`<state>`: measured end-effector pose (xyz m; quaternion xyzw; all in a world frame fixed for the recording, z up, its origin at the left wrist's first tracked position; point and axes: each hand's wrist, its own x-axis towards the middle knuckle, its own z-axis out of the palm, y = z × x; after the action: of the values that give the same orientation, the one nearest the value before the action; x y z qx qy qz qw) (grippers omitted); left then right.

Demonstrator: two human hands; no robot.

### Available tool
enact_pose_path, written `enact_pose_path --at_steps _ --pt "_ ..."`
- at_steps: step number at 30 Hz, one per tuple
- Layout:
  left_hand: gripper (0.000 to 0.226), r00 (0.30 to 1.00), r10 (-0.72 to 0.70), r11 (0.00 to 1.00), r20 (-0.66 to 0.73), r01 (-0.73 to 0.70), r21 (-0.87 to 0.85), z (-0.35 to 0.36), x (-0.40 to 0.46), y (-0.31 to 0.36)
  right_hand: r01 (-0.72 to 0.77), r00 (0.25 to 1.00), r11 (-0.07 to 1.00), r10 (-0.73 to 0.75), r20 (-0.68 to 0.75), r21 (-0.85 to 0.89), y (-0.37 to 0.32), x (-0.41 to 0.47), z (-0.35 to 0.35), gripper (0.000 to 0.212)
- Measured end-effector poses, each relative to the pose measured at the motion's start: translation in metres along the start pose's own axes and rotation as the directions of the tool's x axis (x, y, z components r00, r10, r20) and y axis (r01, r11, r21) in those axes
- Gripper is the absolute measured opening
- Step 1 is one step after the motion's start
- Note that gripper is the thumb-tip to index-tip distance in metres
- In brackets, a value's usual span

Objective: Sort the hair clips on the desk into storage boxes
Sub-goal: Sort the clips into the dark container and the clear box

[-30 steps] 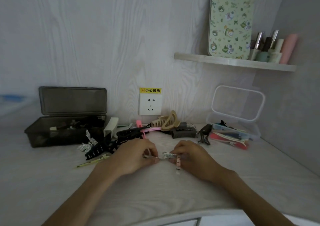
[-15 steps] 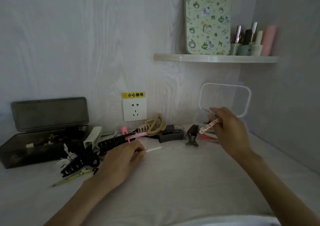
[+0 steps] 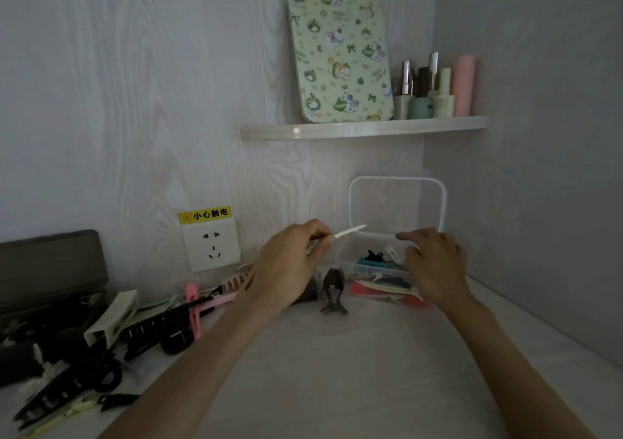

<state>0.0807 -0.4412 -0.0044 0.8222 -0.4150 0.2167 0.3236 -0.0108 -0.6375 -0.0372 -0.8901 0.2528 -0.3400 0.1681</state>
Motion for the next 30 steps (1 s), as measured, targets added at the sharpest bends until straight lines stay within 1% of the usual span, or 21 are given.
enact_pose_path --at_steps 2,3,4,5,7,8,12,14,16,18,20,21,23,24,26,27,28,29,30 --pt "0.018 1.0 0.021 0.997 0.01 -0.02 -0.071 0.013 0.021 0.009 0.023 0.988 0.994 -0.006 -0.157 0.102 0.005 0.0 0.0 0.037" --pt "0.019 0.999 0.029 0.994 0.031 -0.025 -0.102 0.02 0.03 0.012 0.035 0.98 0.987 -0.002 -0.2 0.159 0.006 0.001 0.0 0.035" --pt "0.021 0.996 0.034 0.991 0.083 -0.023 -0.131 0.027 0.037 0.015 0.04 0.976 0.978 0.006 -0.219 0.204 0.006 0.001 0.001 0.032" --pt "0.024 0.985 0.038 0.987 0.166 -0.011 -0.158 0.034 0.041 0.017 0.043 0.975 0.973 0.009 -0.223 0.229 0.006 0.001 0.002 0.03" --pt "0.033 0.939 0.042 0.986 0.341 0.017 -0.168 0.042 0.043 0.019 0.049 0.969 0.965 0.016 -0.248 0.256 0.006 0.001 0.003 0.029" --pt "0.036 0.928 0.044 0.988 0.37 0.015 -0.155 0.042 0.041 0.018 0.059 0.964 0.962 0.014 -0.265 0.265 0.006 0.001 0.003 0.03" --pt "0.036 0.957 0.065 0.997 0.282 -0.049 -0.061 0.012 0.019 0.001 0.11 0.947 0.956 -0.017 -0.322 0.273 0.006 -0.003 0.002 0.035" --pt "0.034 0.97 0.078 0.996 0.232 -0.084 0.017 -0.015 -0.002 -0.013 0.145 0.94 0.961 -0.06 -0.337 0.236 0.006 -0.006 0.0 0.035" --pt "0.029 0.984 0.069 0.992 0.163 -0.085 0.096 -0.05 -0.03 -0.032 0.191 0.936 0.962 -0.119 -0.331 0.196 0.0 -0.011 -0.003 0.033" --pt "0.025 0.995 0.028 0.983 0.096 -0.045 0.178 -0.088 -0.061 -0.055 0.237 0.935 0.954 -0.173 -0.31 0.182 -0.016 -0.019 -0.003 0.032" --pt "0.018 0.996 -0.069 0.974 0.053 0.056 0.219 -0.123 -0.091 -0.075 0.293 0.928 0.937 -0.231 -0.293 0.191 -0.044 -0.031 -0.001 0.031" --pt "0.012 0.991 -0.124 0.973 0.044 0.112 0.203 -0.137 -0.103 -0.082 0.333 0.92 0.921 -0.272 -0.282 0.2 -0.059 -0.038 0.0 0.03" --pt "0.001 0.971 -0.235 0.962 0.035 0.227 0.153 -0.164 -0.126 -0.098 0.44 0.893 0.864 -0.389 -0.228 0.247 -0.098 -0.057 0.009 0.028" --pt "0.004 0.963 -0.269 0.953 0.024 0.263 0.149 -0.174 -0.134 -0.105 0.485 0.874 0.824 -0.453 -0.174 0.294 -0.117 -0.07 0.016 0.027" --pt "0.014 0.943 -0.332 0.932 -0.024 0.332 0.146 -0.189 -0.147 -0.121 0.514 0.825 0.75 -0.565 0.001 0.416 -0.153 -0.099 0.034 0.021" --pt "0.02 0.931 -0.361 0.92 -0.057 0.365 0.14 -0.195 -0.153 -0.128 0.511 0.782 0.733 -0.613 0.11 0.45 -0.17 -0.114 0.043 0.018" --pt "0.026 0.917 -0.391 0.907 -0.083 0.399 0.135 -0.199 -0.158 -0.134 0.519 0.732 0.73 -0.648 0.21 0.446 -0.185 -0.127 0.054 0.021" --pt "0.03 0.904 -0.416 0.895 -0.092 0.426 0.134 -0.202 -0.163 -0.139 0.529 0.681 0.735 -0.666 0.304 0.424 -0.198 -0.137 0.064 0.029" --pt "0.032 0.898 -0.435 0.889 -0.068 0.44 0.127 -0.204 -0.167 -0.141 0.536 0.641 0.743 -0.667 0.379 0.401 -0.207 -0.143 0.074 0.039"
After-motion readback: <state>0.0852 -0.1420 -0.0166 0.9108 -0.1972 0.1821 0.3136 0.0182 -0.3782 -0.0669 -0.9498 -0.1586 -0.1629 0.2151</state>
